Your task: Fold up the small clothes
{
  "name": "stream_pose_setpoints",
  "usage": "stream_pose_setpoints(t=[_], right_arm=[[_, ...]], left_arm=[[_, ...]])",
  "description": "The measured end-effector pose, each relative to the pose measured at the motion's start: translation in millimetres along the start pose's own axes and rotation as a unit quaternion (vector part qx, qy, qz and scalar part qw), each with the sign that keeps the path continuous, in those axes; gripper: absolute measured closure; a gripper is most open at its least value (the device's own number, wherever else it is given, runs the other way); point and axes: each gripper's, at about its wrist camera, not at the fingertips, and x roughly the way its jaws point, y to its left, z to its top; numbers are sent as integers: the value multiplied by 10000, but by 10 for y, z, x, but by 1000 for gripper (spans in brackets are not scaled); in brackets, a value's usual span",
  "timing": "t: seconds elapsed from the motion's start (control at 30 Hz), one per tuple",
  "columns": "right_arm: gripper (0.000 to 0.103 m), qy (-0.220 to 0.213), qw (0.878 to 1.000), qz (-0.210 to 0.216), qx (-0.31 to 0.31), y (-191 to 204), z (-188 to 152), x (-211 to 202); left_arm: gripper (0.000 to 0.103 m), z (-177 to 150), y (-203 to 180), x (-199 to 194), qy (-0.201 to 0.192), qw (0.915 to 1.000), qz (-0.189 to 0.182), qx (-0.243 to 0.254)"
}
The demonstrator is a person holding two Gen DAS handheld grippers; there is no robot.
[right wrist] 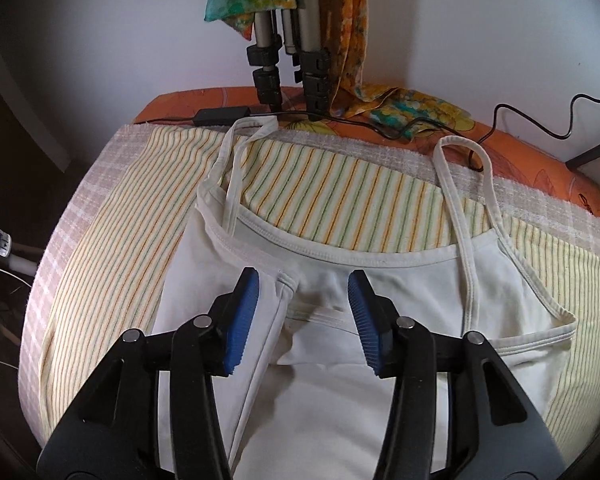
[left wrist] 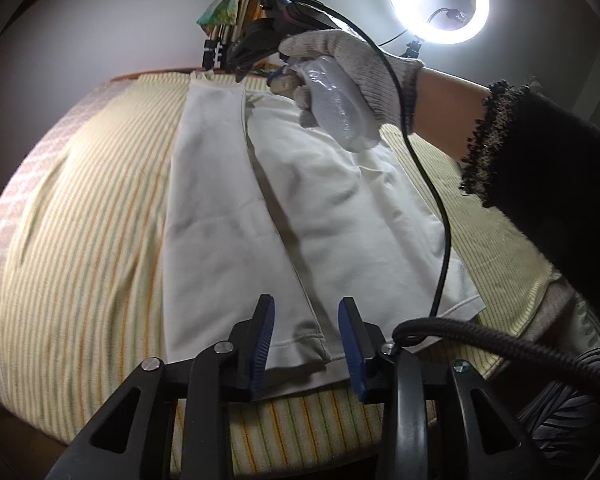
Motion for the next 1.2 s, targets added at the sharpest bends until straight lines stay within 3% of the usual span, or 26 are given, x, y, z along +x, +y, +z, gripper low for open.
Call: stream_pose_setpoints(t=[0.4,0.7,0.9,1.03,1.2], right_arm=[[54,-530,9981,202,256,-474,-146,-881],[54,-760,9961,81,432,-1206,-407,-1479],[53,-740,9954,28,607,-1730,-604,-1658],[47,-709,9948,91,723,-1984,-719,-1677],[47,-611,9950,286,740,-2157,-850,-1599]], left_arm=[[62,22,-280,-225,-320,9987,141,383],[62,65,-715,-210,-398,9968,-146,673],[55,27,-1093,-80,-300,9935,-471,993],[51,-26,-1288,41,-269,9914,-527,1166],[51,-86,-1526,306,-69,9897,-556,1316]])
